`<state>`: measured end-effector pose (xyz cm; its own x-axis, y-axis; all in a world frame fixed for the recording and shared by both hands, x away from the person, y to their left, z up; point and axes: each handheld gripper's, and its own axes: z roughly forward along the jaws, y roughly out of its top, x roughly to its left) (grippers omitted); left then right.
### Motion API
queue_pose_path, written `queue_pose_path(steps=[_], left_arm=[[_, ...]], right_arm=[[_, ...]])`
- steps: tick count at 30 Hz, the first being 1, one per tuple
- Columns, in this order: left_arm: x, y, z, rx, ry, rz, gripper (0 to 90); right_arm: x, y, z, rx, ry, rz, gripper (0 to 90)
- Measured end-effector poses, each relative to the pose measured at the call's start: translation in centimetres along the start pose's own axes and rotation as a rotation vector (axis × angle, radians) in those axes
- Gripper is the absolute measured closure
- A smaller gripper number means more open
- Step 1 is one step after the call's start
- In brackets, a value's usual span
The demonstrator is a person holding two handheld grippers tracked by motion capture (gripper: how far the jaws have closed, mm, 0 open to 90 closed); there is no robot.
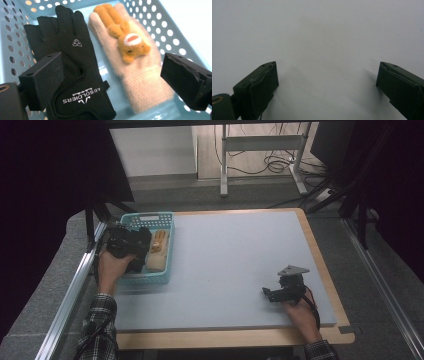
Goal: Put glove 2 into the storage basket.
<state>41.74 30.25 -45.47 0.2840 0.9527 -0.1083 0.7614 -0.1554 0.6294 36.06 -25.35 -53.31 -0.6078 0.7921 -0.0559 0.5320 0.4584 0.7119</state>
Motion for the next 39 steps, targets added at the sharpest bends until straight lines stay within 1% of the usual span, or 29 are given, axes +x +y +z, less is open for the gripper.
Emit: queue_pose_path(steps=[9,13,17,20,28,33,39], left_arm=[[-0.9,-0.5,-0.7,-0.003,-0.004,0.045,4.6],[-1.3,-0.8,-1.0,-0.011,-0.011,0.063,4.5],[-1.6,-1.1,-1.1,-0.02,-0.016,0.072,4.1],[-1.8,-1.4,-1.2,-0.03,-0.027,0.074,3.8],[-2.6,-2.0,-1.7,-0.061,-0.048,0.096,3.7],[-3.0,-2.3,-2.0,-0.072,-0.058,0.107,3.7],[-3.4,-2.7,-2.2,-0.086,-0.076,0.109,3.8]], right_arm=[[0.0,0.0,0.0,0.0,0.0,0.0,3.8],[0.0,0.0,0.0,0.0,0.0,0.0,3.8],[0.0,0.0,0.0,0.0,0.0,0.001,3.8],[0.0,0.0,0.0,0.001,0.0,0.0,3.9],[0.0,0.0,0.0,0.001,0.0,0.0,3.8],[0.0,0.0,0.0,0.001,0.0,0.001,3.9],[0.0,0.0,0.0,0.001,0.0,0.0,3.9]])
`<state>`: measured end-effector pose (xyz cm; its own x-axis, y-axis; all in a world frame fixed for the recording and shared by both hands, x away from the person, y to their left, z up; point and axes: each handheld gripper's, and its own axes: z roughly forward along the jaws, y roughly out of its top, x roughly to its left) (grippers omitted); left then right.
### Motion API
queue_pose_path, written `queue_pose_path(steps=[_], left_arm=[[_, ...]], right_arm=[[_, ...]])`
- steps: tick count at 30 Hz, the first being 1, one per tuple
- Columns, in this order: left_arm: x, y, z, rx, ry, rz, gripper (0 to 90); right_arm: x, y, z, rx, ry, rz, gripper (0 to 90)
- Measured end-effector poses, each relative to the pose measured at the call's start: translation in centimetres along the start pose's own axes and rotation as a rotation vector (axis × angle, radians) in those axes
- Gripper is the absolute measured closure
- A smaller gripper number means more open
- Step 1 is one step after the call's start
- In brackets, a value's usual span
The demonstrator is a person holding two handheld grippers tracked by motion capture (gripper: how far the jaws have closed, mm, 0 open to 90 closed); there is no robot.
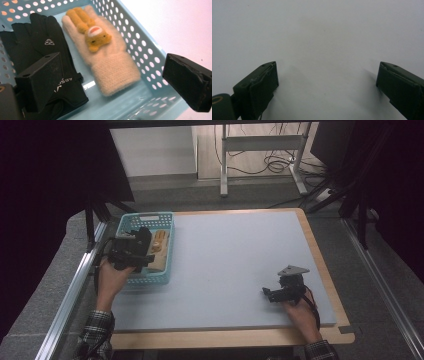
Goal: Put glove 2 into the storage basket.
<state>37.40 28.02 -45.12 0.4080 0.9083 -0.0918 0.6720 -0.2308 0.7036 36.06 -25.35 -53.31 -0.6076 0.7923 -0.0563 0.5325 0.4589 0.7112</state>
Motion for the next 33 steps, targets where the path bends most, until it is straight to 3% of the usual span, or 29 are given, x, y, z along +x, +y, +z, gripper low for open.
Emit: queue_pose_path(steps=[17,33], left_arm=[[-2.5,-0.2,-0.6,-0.047,-0.055,0.052,4.0],[-6.9,0.1,0.2,-0.072,-0.135,0.121,3.8]], right_arm=[[0.0,0.0,0.0,-0.001,-0.001,0.002,3.9],[0.0,0.0,0.0,0.0,-0.001,0.0,3.9]])
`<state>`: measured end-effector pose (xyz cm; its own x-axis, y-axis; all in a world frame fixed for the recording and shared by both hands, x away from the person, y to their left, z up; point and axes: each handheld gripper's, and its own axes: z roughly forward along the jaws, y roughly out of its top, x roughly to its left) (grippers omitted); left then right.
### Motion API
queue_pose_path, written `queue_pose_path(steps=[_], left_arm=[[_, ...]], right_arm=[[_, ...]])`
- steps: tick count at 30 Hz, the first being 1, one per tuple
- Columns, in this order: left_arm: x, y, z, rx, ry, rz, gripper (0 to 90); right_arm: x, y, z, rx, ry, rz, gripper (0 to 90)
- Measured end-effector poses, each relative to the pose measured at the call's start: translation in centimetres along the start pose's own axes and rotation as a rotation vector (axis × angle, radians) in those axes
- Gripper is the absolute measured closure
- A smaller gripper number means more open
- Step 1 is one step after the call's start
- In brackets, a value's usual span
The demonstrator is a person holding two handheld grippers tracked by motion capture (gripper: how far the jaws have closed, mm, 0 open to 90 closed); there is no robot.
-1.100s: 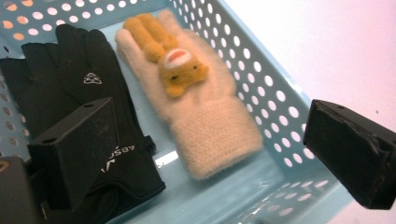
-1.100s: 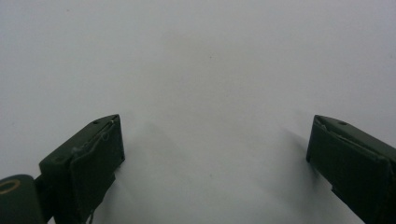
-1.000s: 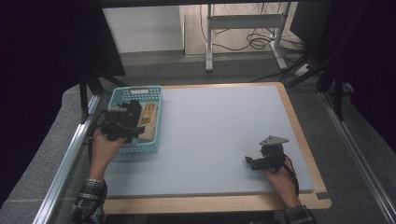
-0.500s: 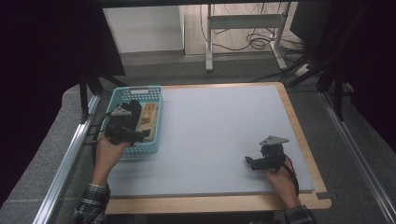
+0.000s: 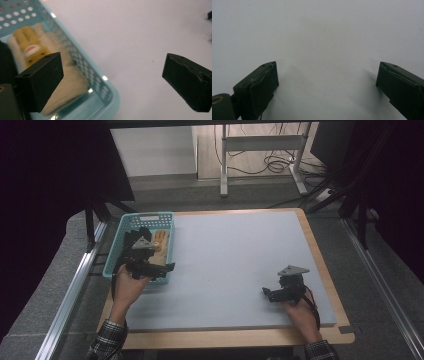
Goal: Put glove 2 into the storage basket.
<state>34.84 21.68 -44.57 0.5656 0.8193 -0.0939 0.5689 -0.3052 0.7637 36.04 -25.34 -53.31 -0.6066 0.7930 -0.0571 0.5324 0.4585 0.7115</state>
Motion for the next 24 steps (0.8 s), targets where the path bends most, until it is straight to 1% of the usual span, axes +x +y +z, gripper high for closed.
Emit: queue_pose_path(steps=[15,18,24], left_arm=[[-4.2,0.3,1.6,-0.033,-0.073,0.071,3.7],[-5.0,0.2,1.9,-0.044,-0.09,0.076,3.7],[-6.3,-0.1,2.6,-0.047,-0.115,0.095,3.6]], right_arm=[[0.0,0.0,0.0,0.0,0.0,0.0,4.0],[0.0,0.0,0.0,-0.001,0.001,0.0,4.0],[0.0,0.0,0.0,0.0,0.001,0.001,4.0]])
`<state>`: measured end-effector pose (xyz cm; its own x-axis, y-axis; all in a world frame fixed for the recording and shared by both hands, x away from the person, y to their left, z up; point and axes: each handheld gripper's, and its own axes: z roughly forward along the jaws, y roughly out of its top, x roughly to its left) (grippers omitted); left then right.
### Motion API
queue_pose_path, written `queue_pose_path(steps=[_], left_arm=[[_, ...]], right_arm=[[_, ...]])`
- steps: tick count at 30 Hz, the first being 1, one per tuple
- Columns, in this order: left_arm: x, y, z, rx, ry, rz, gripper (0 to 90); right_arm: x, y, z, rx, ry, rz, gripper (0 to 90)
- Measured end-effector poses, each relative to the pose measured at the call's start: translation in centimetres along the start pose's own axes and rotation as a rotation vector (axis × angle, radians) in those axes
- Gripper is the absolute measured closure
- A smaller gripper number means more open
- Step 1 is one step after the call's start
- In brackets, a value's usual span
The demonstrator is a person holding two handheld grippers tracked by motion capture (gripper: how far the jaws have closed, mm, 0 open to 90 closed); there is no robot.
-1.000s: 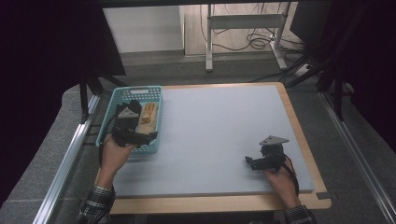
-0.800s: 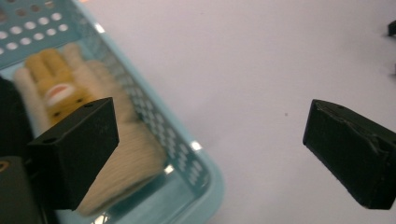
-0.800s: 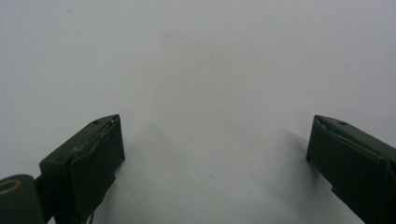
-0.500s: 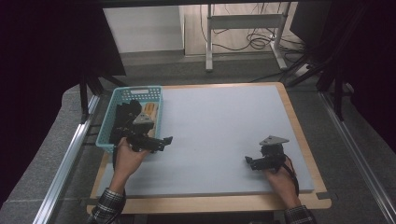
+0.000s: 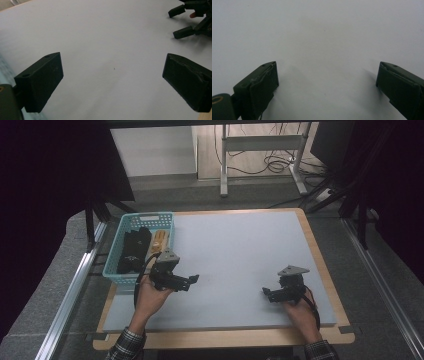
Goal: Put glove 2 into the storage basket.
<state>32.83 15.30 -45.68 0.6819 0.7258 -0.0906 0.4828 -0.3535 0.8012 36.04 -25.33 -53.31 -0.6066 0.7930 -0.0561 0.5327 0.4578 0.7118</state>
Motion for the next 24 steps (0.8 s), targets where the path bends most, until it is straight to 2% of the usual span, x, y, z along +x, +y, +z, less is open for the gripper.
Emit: queue_pose_path(steps=[13,24], left_arm=[[-1.7,-1.0,1.7,-0.01,-0.048,0.018,3.0],[-2.7,-2.1,3.0,-0.003,-0.06,0.028,0.1]], right_arm=[[0.0,0.0,0.0,0.0,0.0,-0.001,4.0],[0.0,0.0,0.0,-0.001,0.0,-0.001,4.0]])
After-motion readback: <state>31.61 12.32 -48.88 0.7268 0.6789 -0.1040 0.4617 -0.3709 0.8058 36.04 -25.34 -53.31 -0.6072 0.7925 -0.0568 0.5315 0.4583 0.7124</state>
